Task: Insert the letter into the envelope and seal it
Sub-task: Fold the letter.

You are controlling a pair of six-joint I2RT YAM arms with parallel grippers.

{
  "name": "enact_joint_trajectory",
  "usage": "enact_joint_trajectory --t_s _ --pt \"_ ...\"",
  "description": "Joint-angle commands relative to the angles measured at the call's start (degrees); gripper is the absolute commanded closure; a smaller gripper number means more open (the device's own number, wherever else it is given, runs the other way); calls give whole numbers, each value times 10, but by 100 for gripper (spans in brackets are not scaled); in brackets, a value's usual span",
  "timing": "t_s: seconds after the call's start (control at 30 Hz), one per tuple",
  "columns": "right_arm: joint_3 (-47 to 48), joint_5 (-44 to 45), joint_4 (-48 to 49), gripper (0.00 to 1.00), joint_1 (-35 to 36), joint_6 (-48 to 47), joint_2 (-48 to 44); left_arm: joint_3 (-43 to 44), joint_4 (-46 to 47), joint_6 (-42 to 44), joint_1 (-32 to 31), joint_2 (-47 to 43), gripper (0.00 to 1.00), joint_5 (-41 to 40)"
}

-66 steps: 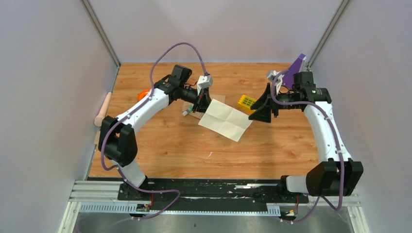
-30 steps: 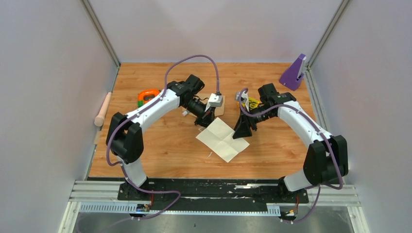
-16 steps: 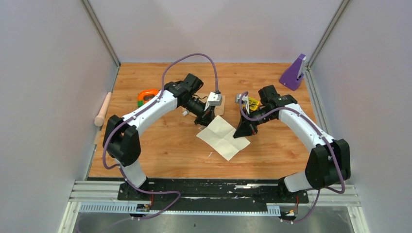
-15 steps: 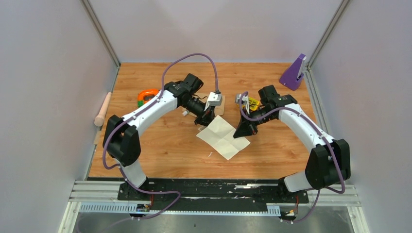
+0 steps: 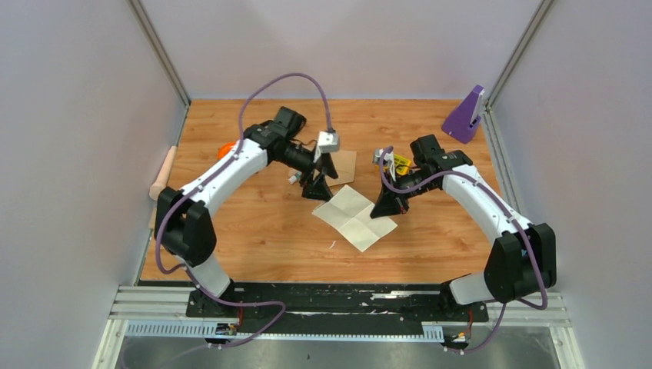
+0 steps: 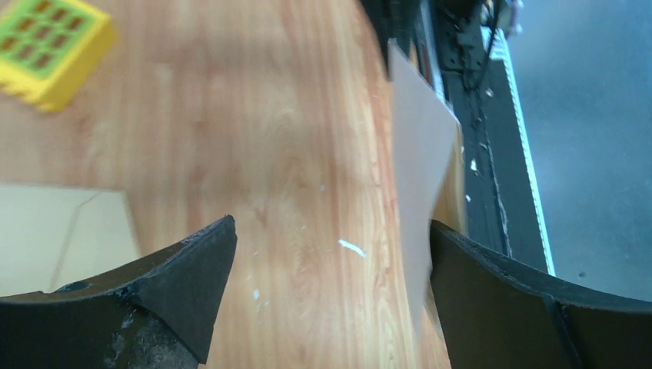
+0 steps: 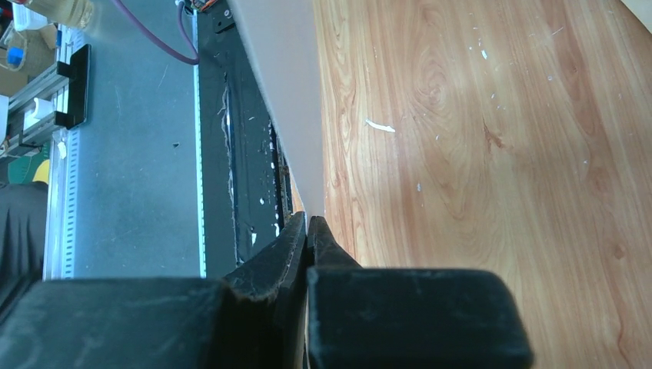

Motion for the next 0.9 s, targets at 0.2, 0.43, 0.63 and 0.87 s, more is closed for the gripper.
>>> enact_joint_trajectory --t_s 0.2,0.43,0.63,0.87 --pt "-2 11 18 100 3 -18 -6 3 118 -125 175 -114 0 100" --pt "-3 12 18 100 3 -16 -3 17 145 -125 114 -144 0 31" --pt "2 13 18 100 2 -8 15 54 145 -135 29 -113 0 -46" --pt "3 13 19 100 3 -8 12 54 155 -136 -25 -66 0 -102"
